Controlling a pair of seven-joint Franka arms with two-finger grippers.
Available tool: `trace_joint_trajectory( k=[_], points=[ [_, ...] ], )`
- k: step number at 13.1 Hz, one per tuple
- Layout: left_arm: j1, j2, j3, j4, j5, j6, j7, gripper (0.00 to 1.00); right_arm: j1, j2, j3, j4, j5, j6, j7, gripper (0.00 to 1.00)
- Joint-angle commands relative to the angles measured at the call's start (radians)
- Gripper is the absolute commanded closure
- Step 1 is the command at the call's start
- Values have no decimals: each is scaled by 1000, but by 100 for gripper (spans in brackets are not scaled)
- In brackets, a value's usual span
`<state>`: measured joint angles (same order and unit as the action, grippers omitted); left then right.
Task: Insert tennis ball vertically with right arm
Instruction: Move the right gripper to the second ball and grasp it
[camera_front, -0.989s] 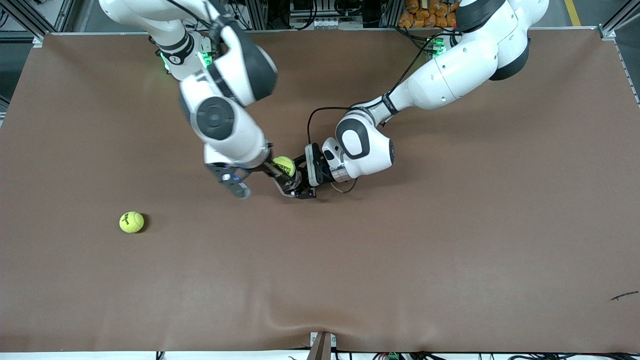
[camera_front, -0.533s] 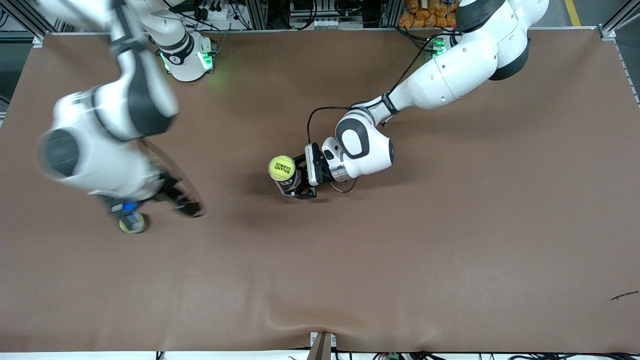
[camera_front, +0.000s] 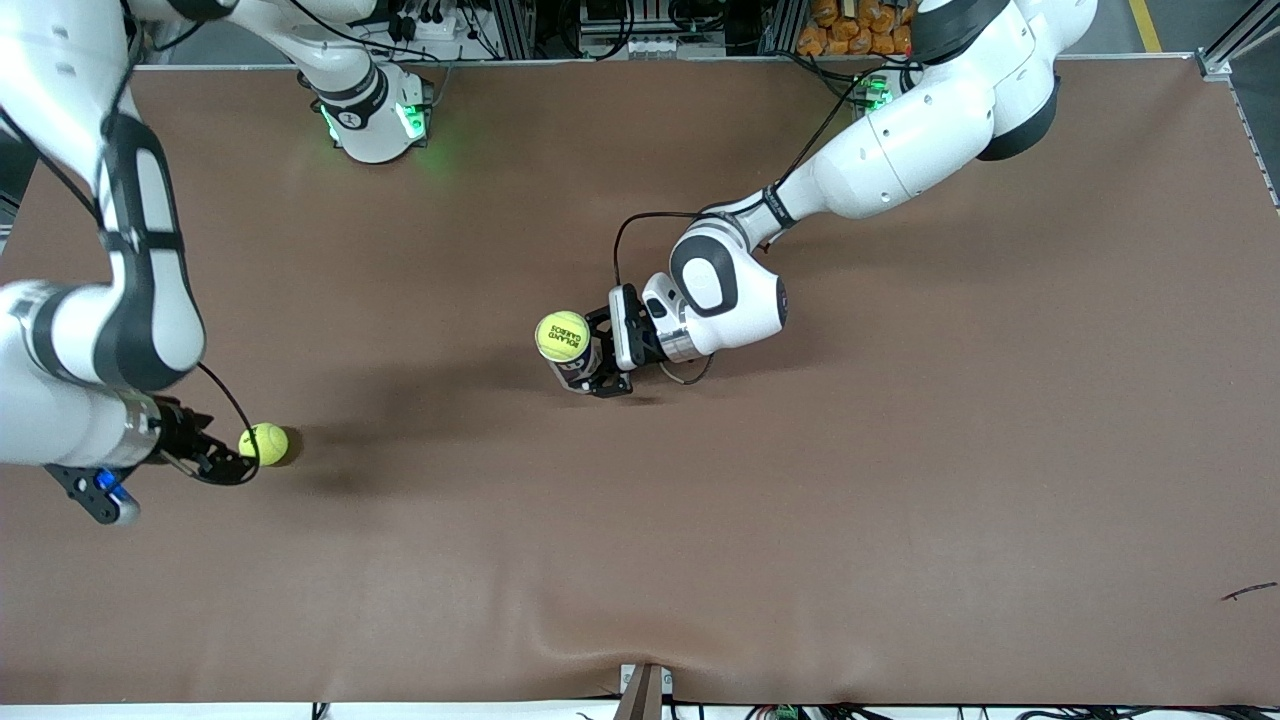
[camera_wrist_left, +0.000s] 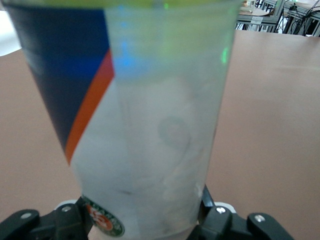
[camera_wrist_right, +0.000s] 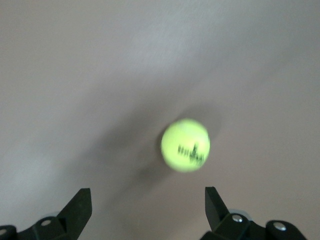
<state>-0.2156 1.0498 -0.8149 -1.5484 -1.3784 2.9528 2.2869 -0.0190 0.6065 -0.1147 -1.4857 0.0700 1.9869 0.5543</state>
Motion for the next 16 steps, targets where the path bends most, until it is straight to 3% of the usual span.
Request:
trace_joint_trajectory(
  k=[1,5,11,13,14,15,16],
  points=[
    [-5,-2,0,1,-30,14,26,19,-65,70,24,-1,-21,75,-66,0],
    [-5,-5,0,1,-30,14,25,16,-67,88,26,-135,-15,223,-99,0],
    [-4,-8,0,-1,-30,14,23,13,-68,72,29,-208,-13,213,-102,0],
    [-4,-10,0,-1,-30,14,23,1,-68,72,29,-211,-13,213,-102,0],
    [-4,-10,0,-1,-30,14,23,3,-70,70,29,-209,-10,216,-100,5],
    [-4,-10,0,-1,-30,14,23,2,-70,70,29,-208,-7,217,-100,25],
    [-4,-10,0,-1,-30,14,23,1,-70,64,30,-205,-6,216,-97,35]
  ],
)
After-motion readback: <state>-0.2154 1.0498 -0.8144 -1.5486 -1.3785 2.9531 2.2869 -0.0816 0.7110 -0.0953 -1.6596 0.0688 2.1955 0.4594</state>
